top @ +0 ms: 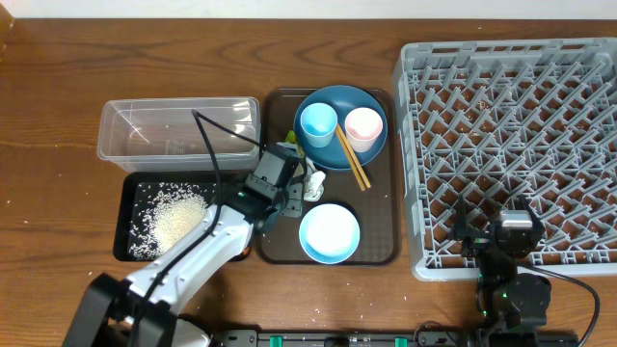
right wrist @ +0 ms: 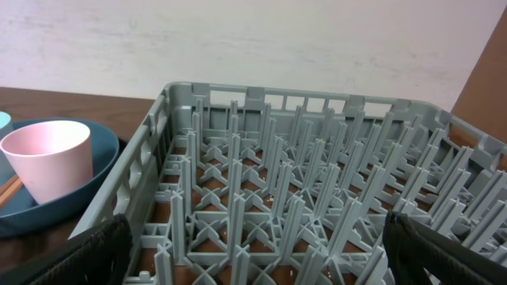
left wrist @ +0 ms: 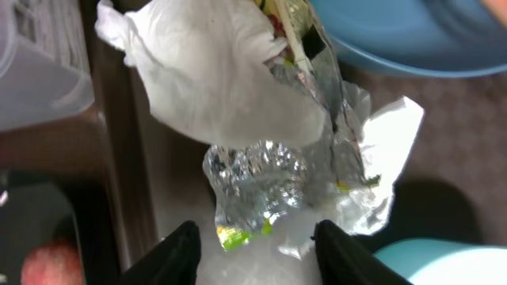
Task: Sort waste into correct bins and load items into the dishwasher rack
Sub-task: 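Lift the foil wrapper with the left gripper toward the clear bin, then drop the foil wrapper into the clear plastic bin with the left gripper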
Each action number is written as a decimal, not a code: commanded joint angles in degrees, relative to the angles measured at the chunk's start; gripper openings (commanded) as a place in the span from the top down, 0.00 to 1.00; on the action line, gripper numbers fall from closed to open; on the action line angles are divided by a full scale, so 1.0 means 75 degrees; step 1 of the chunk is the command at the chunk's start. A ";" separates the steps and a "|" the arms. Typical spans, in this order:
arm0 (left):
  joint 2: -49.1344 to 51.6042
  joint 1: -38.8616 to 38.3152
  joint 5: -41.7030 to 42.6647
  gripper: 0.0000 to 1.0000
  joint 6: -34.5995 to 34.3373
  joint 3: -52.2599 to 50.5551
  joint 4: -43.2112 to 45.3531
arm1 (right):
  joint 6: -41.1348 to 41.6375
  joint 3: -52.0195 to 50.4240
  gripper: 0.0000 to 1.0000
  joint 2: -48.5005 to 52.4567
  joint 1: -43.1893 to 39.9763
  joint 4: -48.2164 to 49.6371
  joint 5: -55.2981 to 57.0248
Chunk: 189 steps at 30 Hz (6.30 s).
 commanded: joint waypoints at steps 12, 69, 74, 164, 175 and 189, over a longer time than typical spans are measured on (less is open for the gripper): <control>0.0860 -0.0003 -0.0058 0.76 0.0102 0.0090 0.0379 | -0.0073 -0.0012 0.01 -0.0029 -0.0047 -0.0032 -0.0029; 0.0452 -0.0012 0.0933 0.55 -0.0446 0.0114 0.0300 | -0.0073 -0.0012 0.01 -0.0026 -0.0047 -0.0032 -0.0029; 0.0726 -0.0087 0.0959 0.81 -0.0443 0.0114 0.0332 | -0.0073 -0.0012 0.01 -0.0026 -0.0050 -0.0032 -0.0029; -0.0507 0.3086 -0.1443 0.61 -0.0434 0.0117 0.2812 | -0.0073 -0.0012 0.01 -0.0026 -0.0050 -0.0032 -0.0029; -0.2570 0.3040 0.0833 0.58 -0.0702 0.0117 0.1174 | -0.0073 -0.0012 0.01 -0.0026 -0.0047 -0.0032 -0.0029; -0.2970 0.0807 0.0947 0.57 -0.2095 0.0114 -0.1848 | -0.0073 -0.0012 0.01 -0.0026 -0.0047 -0.0032 -0.0029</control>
